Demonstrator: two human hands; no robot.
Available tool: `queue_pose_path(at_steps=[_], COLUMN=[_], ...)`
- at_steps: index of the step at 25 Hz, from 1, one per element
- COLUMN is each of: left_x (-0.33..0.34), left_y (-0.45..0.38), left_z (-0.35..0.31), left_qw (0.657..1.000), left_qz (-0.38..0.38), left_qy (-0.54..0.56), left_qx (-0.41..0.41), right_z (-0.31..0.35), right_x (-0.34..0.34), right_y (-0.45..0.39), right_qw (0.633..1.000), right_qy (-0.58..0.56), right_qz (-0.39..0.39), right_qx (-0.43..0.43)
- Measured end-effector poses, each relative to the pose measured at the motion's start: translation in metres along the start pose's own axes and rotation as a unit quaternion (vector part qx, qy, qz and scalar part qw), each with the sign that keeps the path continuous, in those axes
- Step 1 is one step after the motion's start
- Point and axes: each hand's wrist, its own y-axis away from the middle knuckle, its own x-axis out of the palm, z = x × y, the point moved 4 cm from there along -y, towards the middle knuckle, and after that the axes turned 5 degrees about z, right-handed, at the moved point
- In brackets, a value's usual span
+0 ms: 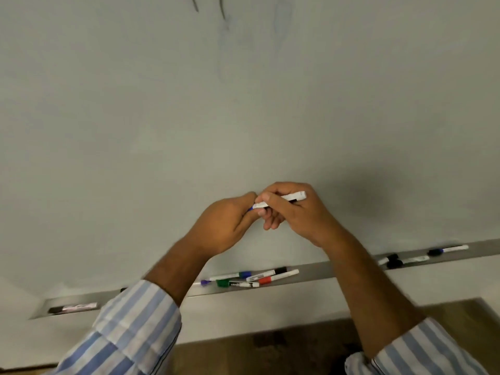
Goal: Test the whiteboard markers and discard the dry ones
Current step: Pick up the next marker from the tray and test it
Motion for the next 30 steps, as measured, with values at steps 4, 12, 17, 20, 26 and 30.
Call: queue_pose_path(at_steps=[4,12,17,20,26,30], left_x=[-0.074,-0.196,-0.287,-0.329,-0.327,-0.323], left_y=[-0.004,0.001,0.003,-0.011,-0.055,-0.059], left_z=[-0.009,-0.038,-0.061,-0.073,-0.062,-0.059], left_qw=[0.994,0.934,0.827,0.778,0.797,0.781], left_qz=[-0.058,-0.302,-0.508,-0.554,-0.54,-0.549], left_qy=[-0.077,-0.157,-0.194,-0.234,-0.252,-0.286], left_qx=[0.045,0.11,0.144,0.181,0.094,0.076], right_z=[0.067,0.163,0.211,0.237,0.255,0.248], right_x=[0.008,0.021,-0.003,-0.018,-0.03,-0.035], right_y=[-0.026,-0.041,-0.049,-0.061,-0.092,-0.091], right_qw=[0.996,0.94,0.871,0.811,0.768,0.755], right_qy=[0.037,0.119,0.215,0.289,0.35,0.36], right_qz=[0.0,-0.075,-0.258,-0.323,-0.323,-0.345], right_qx=[-0.086,-0.311,-0.359,-0.394,-0.428,-0.426])
